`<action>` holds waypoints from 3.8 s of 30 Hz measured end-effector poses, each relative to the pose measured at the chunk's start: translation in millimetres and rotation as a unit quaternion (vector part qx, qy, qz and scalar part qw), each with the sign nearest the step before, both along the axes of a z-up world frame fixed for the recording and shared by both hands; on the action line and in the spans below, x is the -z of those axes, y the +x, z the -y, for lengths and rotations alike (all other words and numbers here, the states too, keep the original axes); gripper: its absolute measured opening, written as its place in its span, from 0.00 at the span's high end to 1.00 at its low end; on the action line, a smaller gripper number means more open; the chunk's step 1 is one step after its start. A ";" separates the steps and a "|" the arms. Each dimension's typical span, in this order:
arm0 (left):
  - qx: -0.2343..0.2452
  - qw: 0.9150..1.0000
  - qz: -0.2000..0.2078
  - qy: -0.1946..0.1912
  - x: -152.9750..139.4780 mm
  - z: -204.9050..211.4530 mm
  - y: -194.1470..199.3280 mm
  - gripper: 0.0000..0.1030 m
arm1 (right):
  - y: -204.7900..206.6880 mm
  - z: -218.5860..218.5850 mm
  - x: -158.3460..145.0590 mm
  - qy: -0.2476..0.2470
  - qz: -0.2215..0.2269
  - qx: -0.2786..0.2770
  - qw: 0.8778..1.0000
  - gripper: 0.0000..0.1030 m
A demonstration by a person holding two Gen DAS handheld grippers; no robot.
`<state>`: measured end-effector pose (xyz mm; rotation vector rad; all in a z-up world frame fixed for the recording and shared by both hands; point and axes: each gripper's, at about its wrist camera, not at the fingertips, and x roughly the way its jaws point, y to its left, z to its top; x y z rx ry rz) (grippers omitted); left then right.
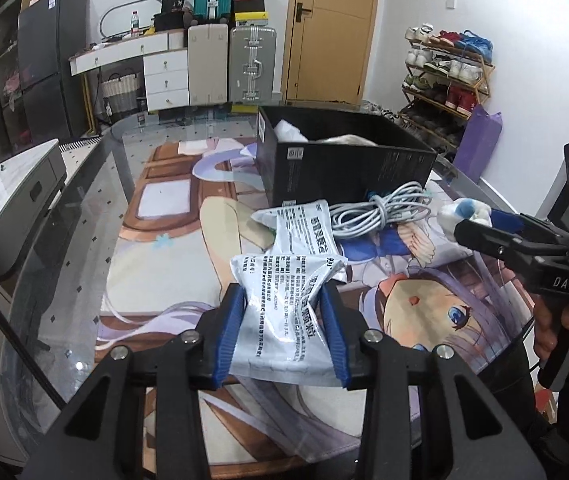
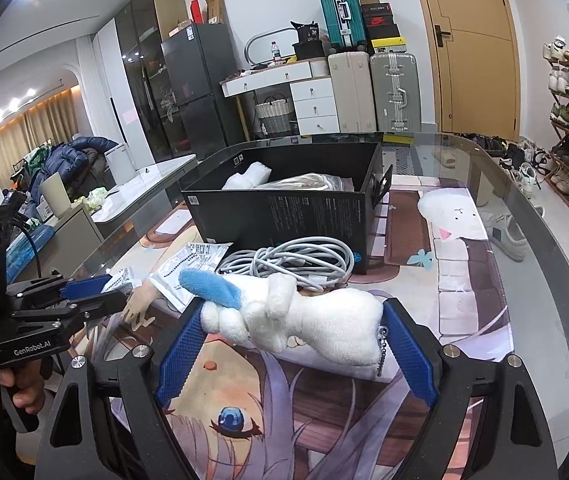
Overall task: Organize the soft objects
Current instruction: 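Close the left gripper on the white printed sachet and lift it, then carry the plush bunny and sachet over the black box with both tools, then open both grippers to drop the bunny and sachet into the box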
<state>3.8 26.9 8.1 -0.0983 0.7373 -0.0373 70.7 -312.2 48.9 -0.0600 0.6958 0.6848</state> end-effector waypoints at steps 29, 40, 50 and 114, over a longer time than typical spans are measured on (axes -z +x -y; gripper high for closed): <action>0.025 0.997 0.063 -0.044 -45.9 -3.6 50.6 0.63 | 12.9 -28.5 -49.6 -0.034 0.055 -0.005 0.998 0.15; 0.037 0.996 0.072 -0.036 -60.4 3.5 82.5 0.63 | 39.0 -35.8 -66.6 -0.037 0.068 -0.007 0.997 0.15; 0.045 0.996 0.072 -0.039 -66.0 11.6 108.5 0.63 | 61.3 -43.1 -73.3 -0.037 0.067 -0.007 0.997 0.15; 0.012 0.998 0.056 0.000 -57.4 5.8 118.8 0.00 | 84.2 -13.3 -41.8 -0.013 0.023 0.035 0.999 0.01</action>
